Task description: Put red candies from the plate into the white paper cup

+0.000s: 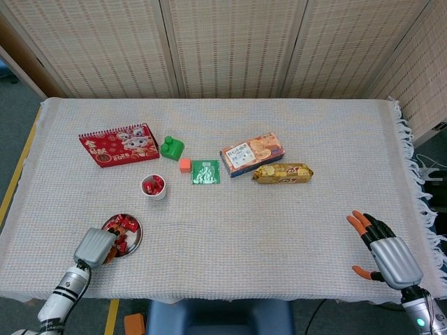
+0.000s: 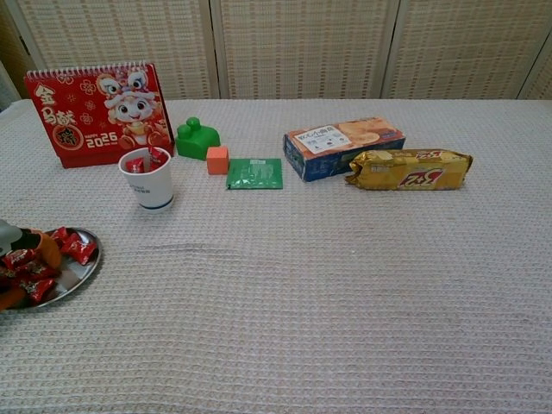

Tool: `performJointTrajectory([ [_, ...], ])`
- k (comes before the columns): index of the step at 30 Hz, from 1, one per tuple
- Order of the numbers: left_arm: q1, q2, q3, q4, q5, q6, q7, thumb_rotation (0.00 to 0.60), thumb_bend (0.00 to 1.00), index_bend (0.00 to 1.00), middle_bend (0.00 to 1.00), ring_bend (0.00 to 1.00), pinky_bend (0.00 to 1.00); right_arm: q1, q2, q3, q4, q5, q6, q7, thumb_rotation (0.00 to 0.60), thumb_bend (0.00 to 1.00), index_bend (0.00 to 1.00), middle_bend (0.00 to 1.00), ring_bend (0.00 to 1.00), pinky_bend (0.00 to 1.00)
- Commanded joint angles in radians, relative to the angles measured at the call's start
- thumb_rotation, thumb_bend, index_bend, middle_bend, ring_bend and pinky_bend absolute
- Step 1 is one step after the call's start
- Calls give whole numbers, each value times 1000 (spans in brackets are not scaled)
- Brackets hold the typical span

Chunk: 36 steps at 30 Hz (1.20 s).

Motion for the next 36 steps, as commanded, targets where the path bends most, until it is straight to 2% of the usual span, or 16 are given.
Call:
performJointTrajectory([
  [1,2,-4,-3,6,6,4,7,600,384,372,388,825,1000,0,0,0,0,0,0,0,600,62,0,0,0,138],
  [20,13,-12,-18,13,37,9,15,600,383,508,523,825,1000,1,1,1,0,2,-1,3,600,62,0,0,0,138],
  [25,5,3,-29,-18,45,6,13,600,385,522,543,825,1000,1,1,1,0,1,-1,3,600,62,0,0,0,138],
  [32,-28,41,-77,-100,35,-9,-6,600,386,522,547,825,1000,1,2,2,1,1,1,7,600,62,0,0,0,139],
  [36,-62,58,-130,-143,16,-19,-15,600,387,522,546,825,1000,0,2,3,2,3,2,7,600,62,0,0,0,139],
])
